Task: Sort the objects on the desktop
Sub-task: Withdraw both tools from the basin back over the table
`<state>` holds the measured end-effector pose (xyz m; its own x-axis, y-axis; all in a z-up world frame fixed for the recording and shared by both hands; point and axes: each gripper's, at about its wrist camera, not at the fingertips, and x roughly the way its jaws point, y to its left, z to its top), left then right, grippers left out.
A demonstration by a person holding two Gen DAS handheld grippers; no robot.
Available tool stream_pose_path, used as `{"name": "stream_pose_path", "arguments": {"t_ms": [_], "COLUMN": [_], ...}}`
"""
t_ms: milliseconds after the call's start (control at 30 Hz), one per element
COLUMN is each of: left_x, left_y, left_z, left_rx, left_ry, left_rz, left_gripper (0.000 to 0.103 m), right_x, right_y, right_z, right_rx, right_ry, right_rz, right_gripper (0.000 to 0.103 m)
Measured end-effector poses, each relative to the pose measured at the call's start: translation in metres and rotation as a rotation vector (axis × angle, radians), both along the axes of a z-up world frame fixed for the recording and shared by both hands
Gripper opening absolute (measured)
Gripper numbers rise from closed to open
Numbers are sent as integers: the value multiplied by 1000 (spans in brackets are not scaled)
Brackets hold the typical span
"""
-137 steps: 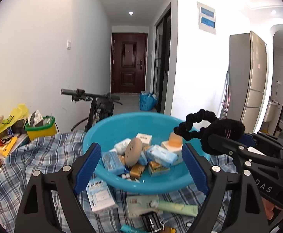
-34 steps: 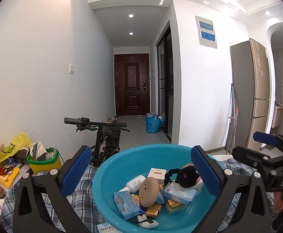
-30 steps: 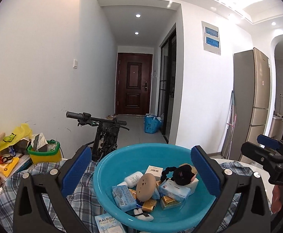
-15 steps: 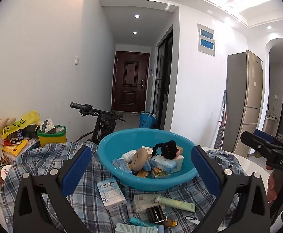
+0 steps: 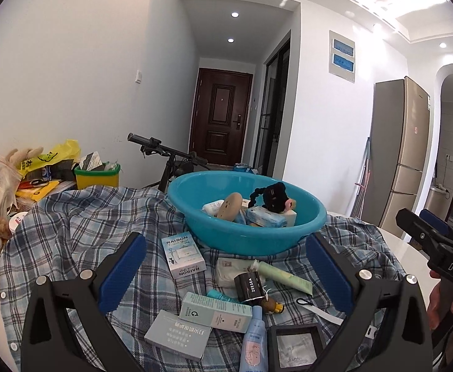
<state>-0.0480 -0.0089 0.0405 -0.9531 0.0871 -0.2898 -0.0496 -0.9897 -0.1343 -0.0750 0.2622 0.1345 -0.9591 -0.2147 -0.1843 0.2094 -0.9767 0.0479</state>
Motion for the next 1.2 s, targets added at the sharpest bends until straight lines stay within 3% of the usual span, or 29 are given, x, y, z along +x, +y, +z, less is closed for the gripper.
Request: {"name": "stream_pose_path", "arguments": {"t_ms": [567,733,867,1200], "left_x": [2,-3,-8,-8], "left_y": [-4,4,10,13], "left_z": [-36,-39,-41,-42], "left_rx": [-30,-81,-115,-132], "left_ry": [28,8,-14,-13], "left_rz": [80,110,102,95], "left_gripper": [103,103,103,103], "right_x": [5,-5,-21,-18], "right_y": [-21,-24,-18,-16], "right_z": [-39,-44,-53,-52], "right_rx": [115,117,84,79], "right_ry": [25,-42,-157,-151], "right_rz": [46,73,58,17], "right_gripper": [103,103,103,103]}}
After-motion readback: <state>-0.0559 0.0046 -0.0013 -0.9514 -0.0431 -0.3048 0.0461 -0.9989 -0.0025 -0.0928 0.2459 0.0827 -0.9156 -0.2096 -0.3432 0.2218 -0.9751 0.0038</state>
